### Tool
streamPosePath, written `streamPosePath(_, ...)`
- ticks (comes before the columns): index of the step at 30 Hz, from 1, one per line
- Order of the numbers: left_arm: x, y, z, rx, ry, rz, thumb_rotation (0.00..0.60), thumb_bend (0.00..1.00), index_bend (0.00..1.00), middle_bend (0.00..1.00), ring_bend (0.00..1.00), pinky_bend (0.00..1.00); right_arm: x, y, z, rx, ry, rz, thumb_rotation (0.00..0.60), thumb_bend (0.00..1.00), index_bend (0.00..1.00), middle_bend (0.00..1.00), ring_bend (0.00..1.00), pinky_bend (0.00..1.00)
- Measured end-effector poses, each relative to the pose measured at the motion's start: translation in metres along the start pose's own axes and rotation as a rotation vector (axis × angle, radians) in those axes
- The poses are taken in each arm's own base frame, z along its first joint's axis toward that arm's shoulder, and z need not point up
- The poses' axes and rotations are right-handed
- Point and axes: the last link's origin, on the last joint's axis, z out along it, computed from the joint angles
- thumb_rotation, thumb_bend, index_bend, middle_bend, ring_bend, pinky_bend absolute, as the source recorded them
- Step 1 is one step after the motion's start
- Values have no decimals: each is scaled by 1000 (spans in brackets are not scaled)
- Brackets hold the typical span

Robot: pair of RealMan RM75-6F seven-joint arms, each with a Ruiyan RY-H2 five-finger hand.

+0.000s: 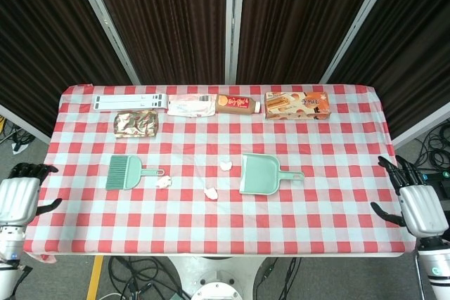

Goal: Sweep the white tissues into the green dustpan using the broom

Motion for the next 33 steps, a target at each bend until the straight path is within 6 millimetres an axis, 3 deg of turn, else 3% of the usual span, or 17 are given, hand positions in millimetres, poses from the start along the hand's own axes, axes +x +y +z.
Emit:
streamPosePath(7, -8, 36, 53, -142, -94, -10, 600, 153, 393, 375, 275, 232, 5, -5, 14, 21, -5, -18, 600, 120, 34, 179, 19, 101)
streamPosePath(10, -18, 61, 79, -200, -145, 18, 600, 172, 410, 385, 286, 235, 6, -5, 16, 19, -6, -19, 600, 120, 34, 179, 19, 101)
streamPosePath(14, -36, 85, 98, -225, -175, 64, 600, 194, 427, 399, 294, 237, 5, -3, 15, 9, -11, -16, 600, 119, 34, 179, 19, 102)
streamPosePath(19, -61, 109, 113, -232, -223, 108, 600, 198, 427, 399, 301, 241, 4, -2, 15, 0, -15, -8, 600, 116, 33, 179, 19, 102)
streamPosePath(33, -94, 160, 124, -252, -257, 276, 600, 201, 411, 399, 302, 247, 0, 3, 17, -14, -34, 13, 600, 117, 34, 179, 19, 101)
